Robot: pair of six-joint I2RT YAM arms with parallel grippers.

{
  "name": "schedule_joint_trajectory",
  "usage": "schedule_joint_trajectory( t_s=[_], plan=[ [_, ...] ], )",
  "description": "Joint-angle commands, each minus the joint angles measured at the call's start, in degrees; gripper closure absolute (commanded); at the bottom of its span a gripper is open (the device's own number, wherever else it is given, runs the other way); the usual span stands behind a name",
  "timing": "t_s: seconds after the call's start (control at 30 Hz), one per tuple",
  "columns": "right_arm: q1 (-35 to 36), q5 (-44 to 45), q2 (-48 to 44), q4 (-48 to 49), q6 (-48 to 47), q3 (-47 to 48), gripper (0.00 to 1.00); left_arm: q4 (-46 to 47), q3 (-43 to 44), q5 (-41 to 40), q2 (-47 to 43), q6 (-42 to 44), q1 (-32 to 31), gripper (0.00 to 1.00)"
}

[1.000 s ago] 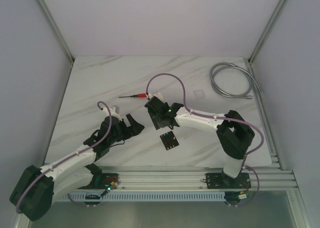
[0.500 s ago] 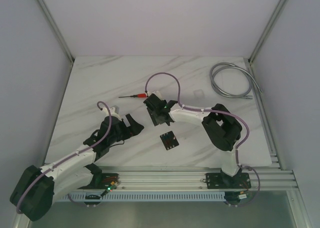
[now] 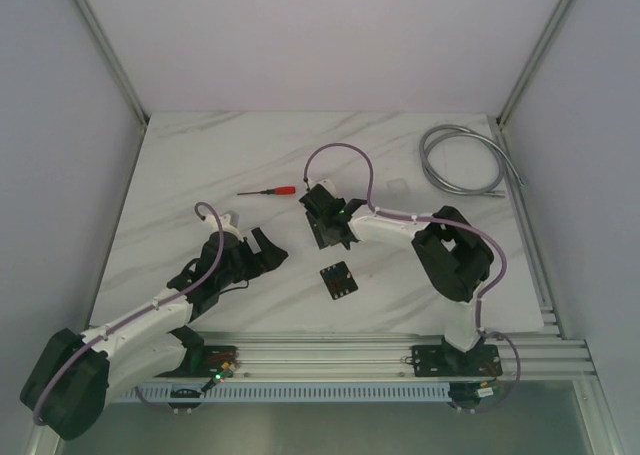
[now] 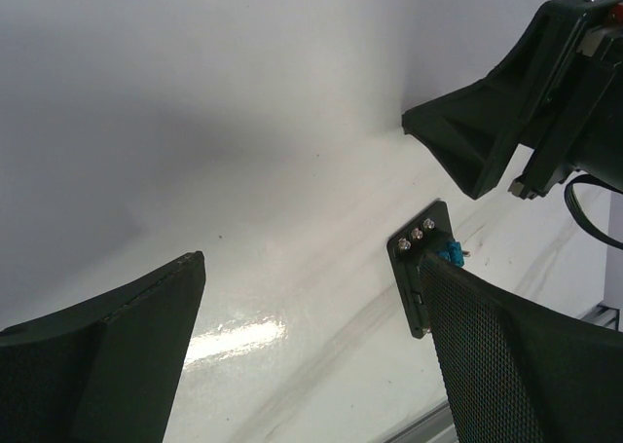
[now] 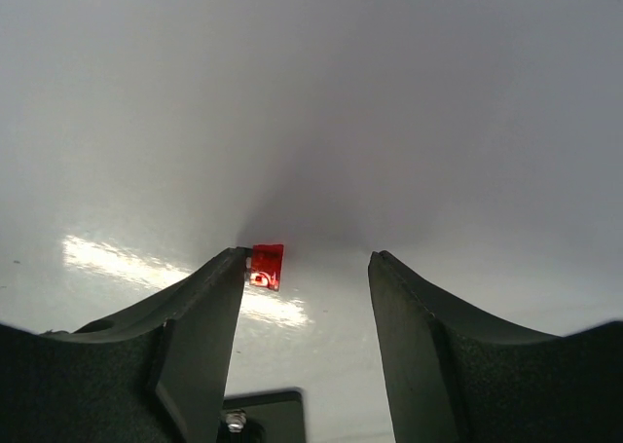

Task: Snap on the fuse box
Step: Pick up the fuse from the center of the board.

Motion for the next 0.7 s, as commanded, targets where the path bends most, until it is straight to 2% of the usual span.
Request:
schedule_joint_trajectory(
  t_s=[0.0,0.67],
  plan=[
    [-1.3,2.3,-2.8,-1.9,-0.7,-2.9,0.4,-0.6,-0.1,0.4,-0.7,0.0,0.3,0.0],
    [-3.7,5.6,-9.2,-5.2,-0.3,-11.7,0.34,-0.6,0.1,0.7,-0.5,0.0,0.3,0.0]
  ],
)
